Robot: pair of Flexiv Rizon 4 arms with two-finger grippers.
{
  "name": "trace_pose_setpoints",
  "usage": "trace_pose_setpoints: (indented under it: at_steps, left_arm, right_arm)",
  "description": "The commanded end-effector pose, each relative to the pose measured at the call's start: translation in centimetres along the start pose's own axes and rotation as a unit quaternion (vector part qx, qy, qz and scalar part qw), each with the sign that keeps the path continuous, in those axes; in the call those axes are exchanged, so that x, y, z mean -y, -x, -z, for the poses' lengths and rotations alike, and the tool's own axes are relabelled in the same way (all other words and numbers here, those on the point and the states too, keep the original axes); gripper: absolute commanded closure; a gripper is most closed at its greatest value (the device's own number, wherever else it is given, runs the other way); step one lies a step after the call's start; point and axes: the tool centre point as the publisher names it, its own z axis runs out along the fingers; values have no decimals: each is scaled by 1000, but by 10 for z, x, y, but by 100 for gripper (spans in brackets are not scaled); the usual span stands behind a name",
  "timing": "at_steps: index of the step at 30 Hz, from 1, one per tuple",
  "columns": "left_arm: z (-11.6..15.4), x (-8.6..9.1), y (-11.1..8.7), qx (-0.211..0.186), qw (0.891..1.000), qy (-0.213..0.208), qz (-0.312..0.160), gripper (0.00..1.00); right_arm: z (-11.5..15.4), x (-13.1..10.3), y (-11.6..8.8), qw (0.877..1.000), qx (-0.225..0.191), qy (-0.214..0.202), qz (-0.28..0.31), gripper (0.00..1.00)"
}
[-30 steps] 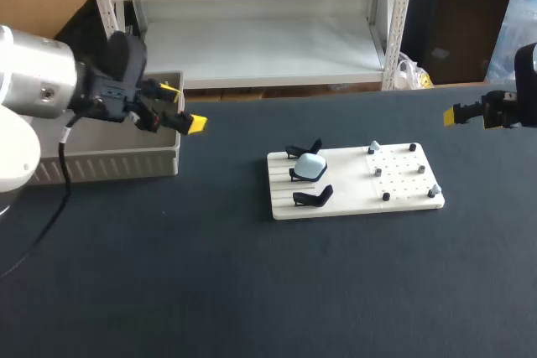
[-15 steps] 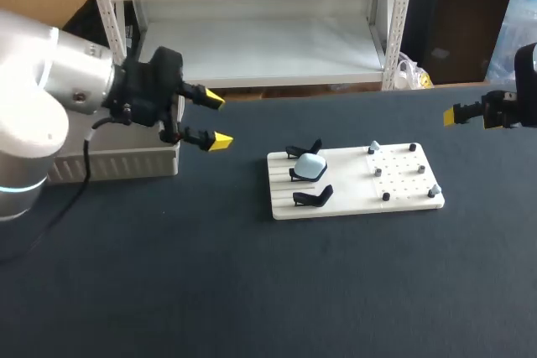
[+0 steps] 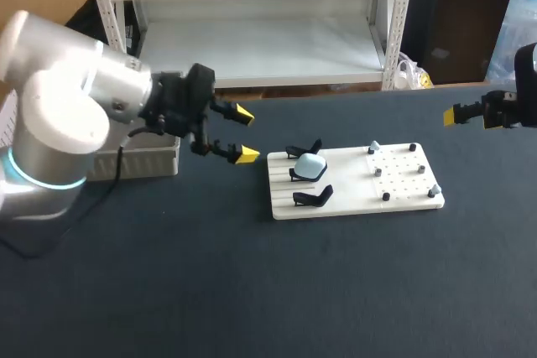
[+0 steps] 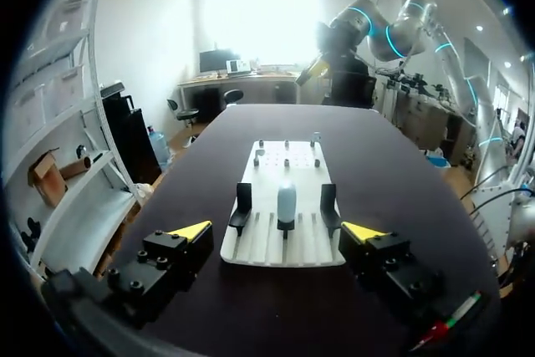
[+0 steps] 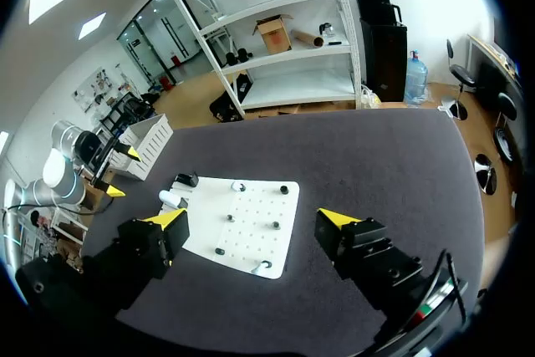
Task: Pick up each earbud case from the left stands, insert the matching earbuds, close the lid, and place the case in the box.
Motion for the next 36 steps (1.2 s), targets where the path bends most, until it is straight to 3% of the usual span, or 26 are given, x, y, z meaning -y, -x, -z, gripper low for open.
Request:
trace_pose_setpoints:
  at_steps: [1, 14, 15, 17, 25, 27, 36]
  left_arm:
    - [-18, 2, -7, 5, 1000, 3, -2, 0]
    - [-46, 4, -12, 28, 999, -23, -9, 0]
    - [-47, 4, -13, 28, 999, -24, -10, 7]
    - [-50, 4, -14, 31, 999, -28, -9, 33]
    - [-59, 10, -16, 34, 998, -49, -5, 29]
    - [-62, 10, -16, 35, 998, -52, -5, 11]
    - [-73, 9, -14, 41, 997, -63, -4, 22]
  right_arm:
    - [0, 1, 0, 1000, 0, 2, 0, 0]
    - [0, 1, 0, 1000, 0, 2, 0, 0]
    - [0, 1, 0, 1000, 0, 2, 0, 0]
    - [0, 1, 0, 1000, 0, 2, 0, 0]
    - [0, 1, 0, 1000, 0, 2, 0, 0]
    - [0, 1, 0, 1000, 0, 2, 0, 0]
    - [0, 1, 0, 1000, 0, 2, 0, 0]
